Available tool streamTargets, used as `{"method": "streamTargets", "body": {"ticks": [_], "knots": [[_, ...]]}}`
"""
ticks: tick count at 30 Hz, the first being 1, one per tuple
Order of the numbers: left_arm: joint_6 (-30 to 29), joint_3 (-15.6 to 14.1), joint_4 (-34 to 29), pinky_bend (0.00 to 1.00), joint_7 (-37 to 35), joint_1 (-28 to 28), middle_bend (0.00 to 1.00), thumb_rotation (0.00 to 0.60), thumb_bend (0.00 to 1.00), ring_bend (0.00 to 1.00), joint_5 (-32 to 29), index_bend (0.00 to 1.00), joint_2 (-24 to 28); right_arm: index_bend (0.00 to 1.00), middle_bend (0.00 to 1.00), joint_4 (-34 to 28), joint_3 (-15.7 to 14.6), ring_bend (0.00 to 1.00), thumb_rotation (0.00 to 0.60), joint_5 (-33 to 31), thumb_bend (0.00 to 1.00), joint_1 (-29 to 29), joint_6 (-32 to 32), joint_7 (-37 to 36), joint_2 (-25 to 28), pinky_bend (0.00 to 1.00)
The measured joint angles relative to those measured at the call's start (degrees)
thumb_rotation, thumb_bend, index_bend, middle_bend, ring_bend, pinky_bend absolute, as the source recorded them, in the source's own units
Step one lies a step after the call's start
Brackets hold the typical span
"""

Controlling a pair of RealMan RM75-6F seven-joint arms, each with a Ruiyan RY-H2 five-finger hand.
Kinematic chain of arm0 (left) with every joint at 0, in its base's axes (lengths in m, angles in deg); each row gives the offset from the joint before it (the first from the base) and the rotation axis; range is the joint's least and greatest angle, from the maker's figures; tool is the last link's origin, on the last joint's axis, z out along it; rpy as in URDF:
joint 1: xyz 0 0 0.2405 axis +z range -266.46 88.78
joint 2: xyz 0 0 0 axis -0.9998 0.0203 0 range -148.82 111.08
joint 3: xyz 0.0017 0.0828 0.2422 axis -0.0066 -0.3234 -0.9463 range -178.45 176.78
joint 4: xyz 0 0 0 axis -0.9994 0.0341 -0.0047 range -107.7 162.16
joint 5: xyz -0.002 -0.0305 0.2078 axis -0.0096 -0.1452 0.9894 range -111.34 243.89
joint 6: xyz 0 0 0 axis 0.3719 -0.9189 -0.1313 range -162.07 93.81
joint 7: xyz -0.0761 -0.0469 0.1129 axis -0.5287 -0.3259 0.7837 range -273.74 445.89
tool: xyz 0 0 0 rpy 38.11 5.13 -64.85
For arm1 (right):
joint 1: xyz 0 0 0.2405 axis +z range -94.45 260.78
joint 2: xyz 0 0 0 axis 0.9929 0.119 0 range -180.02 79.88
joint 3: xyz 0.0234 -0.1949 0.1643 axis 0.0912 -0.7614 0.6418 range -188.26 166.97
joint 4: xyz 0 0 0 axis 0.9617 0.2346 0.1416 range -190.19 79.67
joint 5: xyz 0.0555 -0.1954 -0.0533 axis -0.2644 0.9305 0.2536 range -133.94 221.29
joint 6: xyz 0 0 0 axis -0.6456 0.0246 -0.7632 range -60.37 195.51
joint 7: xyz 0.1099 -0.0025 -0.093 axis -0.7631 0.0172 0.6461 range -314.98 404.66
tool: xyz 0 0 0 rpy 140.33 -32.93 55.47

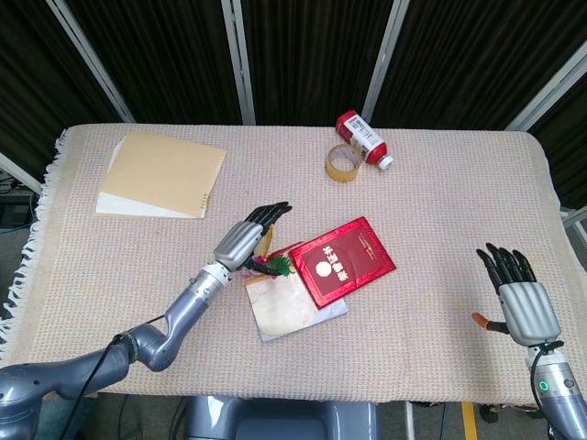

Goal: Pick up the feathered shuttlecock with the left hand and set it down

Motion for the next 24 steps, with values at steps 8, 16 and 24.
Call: {"method": "streamTargets", "body": {"ticks": [8, 16, 24], "knots": [[2.8, -1.7, -16.2, 0.0, 9.2, 5.1, 0.0, 0.488, 0.04, 0.0, -3.9, 0.0, 11.8, 0.0, 0.0, -0.5, -0.4, 0.0, 0.6, 1.3, 0.07, -0.2, -1.2, 0.5, -0.1, 0.0], [-1.1, -0.2, -16.1, 0.0, 8.4, 7.3, 0.0, 0.487, 0.12, 0.0, -3.5, 0.16, 12.4, 0.0, 0.0, 0.0, -0.4, 0.0, 0.6, 1.2, 0.07, -0.1, -0.8, 0.0, -0.4, 0.0], [-3.6, 0.1, -17.4, 0.0, 8.0, 9.6, 0.0, 0.489, 0.07, 0.0, -1.3, 0.07, 14.3, 0.0, 0.0, -0.2, -0.7, 0.0, 0.6, 1.9, 0.07, -0.3, -1.6, 0.2, -0.4, 0.0]]}}
